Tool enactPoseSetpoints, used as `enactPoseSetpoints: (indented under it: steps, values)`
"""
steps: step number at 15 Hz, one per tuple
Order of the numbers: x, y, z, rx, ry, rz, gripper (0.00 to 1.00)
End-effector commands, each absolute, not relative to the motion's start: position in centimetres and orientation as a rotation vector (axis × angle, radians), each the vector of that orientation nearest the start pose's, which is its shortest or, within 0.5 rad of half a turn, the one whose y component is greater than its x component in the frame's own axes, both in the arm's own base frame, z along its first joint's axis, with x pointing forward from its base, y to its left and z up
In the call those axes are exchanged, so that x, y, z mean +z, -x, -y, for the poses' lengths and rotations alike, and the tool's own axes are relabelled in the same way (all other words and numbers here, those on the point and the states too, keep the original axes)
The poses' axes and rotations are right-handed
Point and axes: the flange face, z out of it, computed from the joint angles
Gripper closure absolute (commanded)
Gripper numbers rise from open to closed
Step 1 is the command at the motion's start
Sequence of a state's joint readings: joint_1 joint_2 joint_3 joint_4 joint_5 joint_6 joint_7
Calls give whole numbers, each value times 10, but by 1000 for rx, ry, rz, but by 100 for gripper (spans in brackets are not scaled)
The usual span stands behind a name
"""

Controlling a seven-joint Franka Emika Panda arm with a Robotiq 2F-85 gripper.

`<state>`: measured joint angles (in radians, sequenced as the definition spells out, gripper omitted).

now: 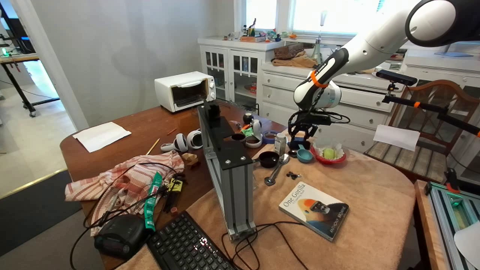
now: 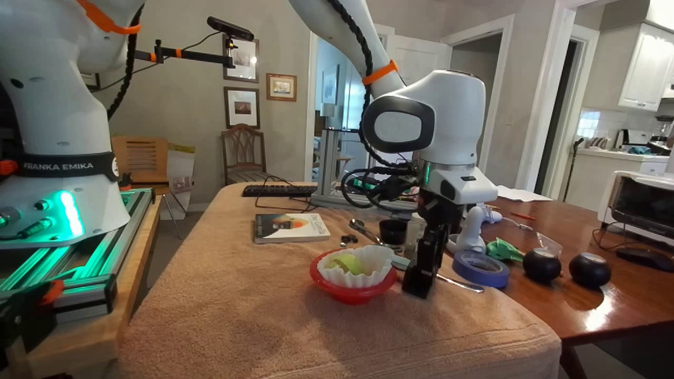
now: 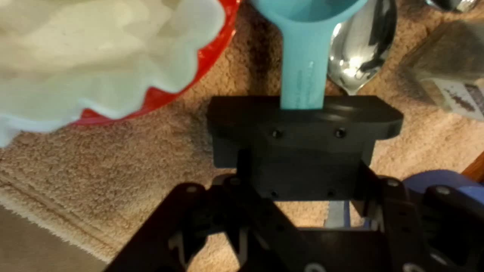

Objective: Use the blue ladle to scoop the green ball and put it in the grey masking tape hole

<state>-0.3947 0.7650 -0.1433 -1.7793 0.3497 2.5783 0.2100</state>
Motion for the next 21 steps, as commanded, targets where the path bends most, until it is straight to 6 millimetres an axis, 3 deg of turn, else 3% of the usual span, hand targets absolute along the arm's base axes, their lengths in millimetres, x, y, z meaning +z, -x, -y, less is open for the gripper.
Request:
enactPoseSetpoints:
  steps: [1,7,12,16,21]
  values:
    - [161,-549,357,-119,2573,-1628,65]
    - [195,-544,365,-83,2352,-1823,65]
    - [213,-537,368,-164,2220,-1982,65]
    - [230,-502,377,-321,2171,-2132,65]
    - [254,-447,368,-443,2159,-2258,65]
